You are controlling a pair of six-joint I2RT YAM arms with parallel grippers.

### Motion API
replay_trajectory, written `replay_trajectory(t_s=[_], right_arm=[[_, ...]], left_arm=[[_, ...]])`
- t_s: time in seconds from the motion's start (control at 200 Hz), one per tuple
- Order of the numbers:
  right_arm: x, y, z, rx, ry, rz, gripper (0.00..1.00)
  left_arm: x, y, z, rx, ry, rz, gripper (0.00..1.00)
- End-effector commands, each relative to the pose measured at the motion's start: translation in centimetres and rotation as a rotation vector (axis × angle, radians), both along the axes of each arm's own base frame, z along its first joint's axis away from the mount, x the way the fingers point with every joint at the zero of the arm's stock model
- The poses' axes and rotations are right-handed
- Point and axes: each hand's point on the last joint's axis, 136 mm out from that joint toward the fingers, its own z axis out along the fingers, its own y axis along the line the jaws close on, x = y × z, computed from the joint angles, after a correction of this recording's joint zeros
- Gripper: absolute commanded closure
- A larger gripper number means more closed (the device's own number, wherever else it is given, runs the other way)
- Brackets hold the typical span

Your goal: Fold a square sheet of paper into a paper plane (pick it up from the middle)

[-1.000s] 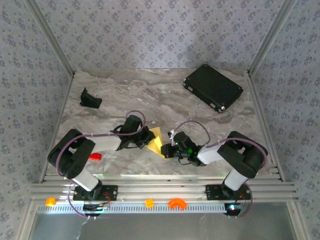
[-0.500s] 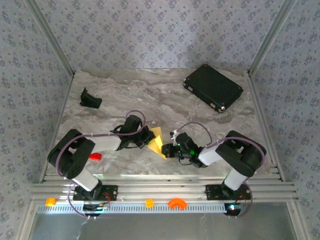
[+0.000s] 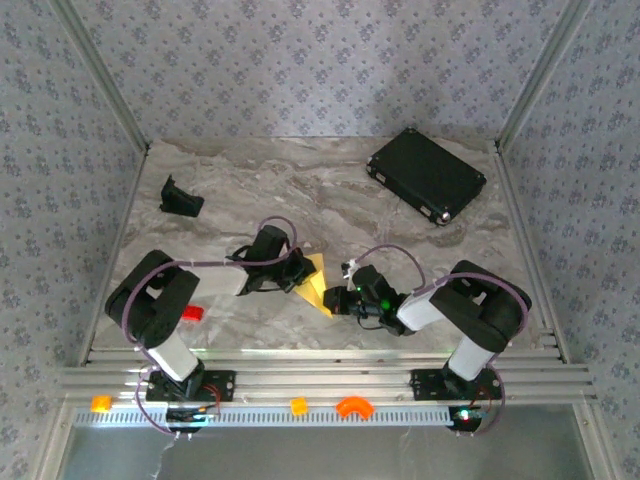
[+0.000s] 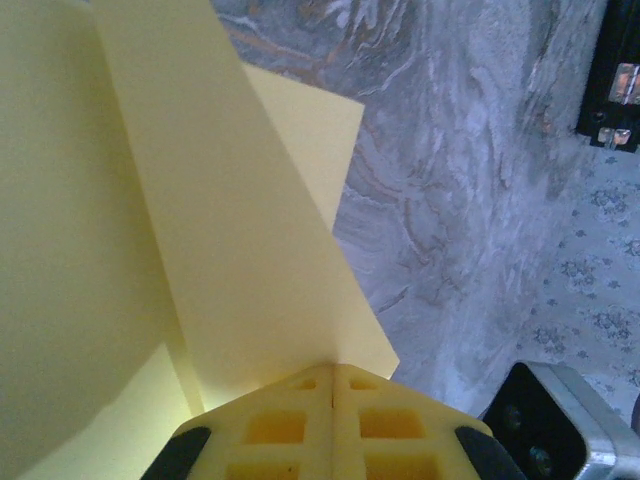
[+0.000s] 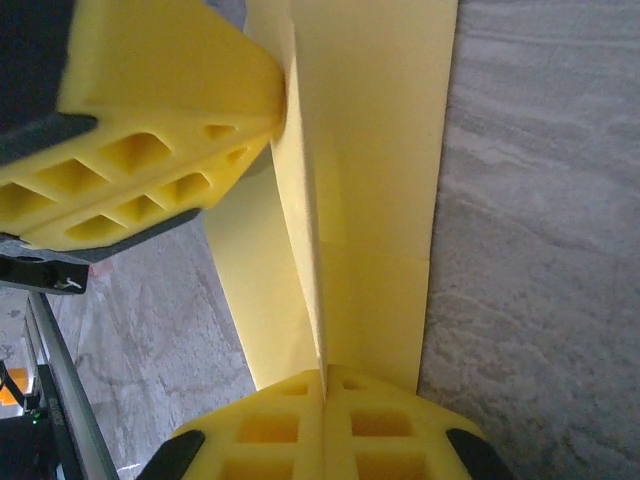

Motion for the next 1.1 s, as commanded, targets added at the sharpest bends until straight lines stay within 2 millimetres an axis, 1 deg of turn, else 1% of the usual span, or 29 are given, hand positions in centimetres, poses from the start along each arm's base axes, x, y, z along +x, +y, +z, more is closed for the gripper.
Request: replay_trajectory(t_s=[0.0, 0.06, 0.125, 0.225, 0.265, 0.4, 0.585, 0.74, 1.094], right_arm=[[-2.0, -1.6, -3.1, -0.102, 0.125, 0.021, 0.93], [-2.0, -1.5, -3.1, -0.1, 0.127, 0.022, 0.89], [-1.9, -1.4, -3.0, -0.097, 0.128, 0.026, 0.9], [-2.0, -1.4, -3.1, -0.095, 0.136, 0.026, 0.89], [-2.0, -1.4, -3.1, -0.095, 0.138, 0.026, 0.9], [-2.0, -1.4, -3.1, -0.093, 0.141, 0.023, 1.0], [-2.1, -1.6, -3.5, -0.106, 0.163, 0.023, 1.0], [-2.3, -1.4, -3.6, -0.081, 0.214, 0.039, 1.0], [-2.7, -1.4, -4.5, -0.054, 0.316, 0.026, 1.0]], left_arm=[[0.2, -1.1, 0.7, -0.026, -0.028, -0.043, 1.0], [0.2, -1.2, 0.6, -0.027, -0.024, -0.047, 1.0], [0.2, -1.4, 0.5, -0.032, -0.024, -0.052, 1.0], [0.3, -1.5, 0.5, -0.034, -0.026, -0.054, 1.0], [0.3, -1.5, 0.3, -0.031, -0.024, -0.056, 1.0], [0.2, -1.4, 0.2, -0.023, -0.02, -0.06, 1.0], [0.1, -0.8, 0.0, 0.003, -0.016, -0.047, 1.0], [0.0, -0.2, -0.2, 0.022, -0.012, -0.036, 1.0], [0.0, -0.3, -1.1, 0.033, 0.008, -0.039, 1.0]])
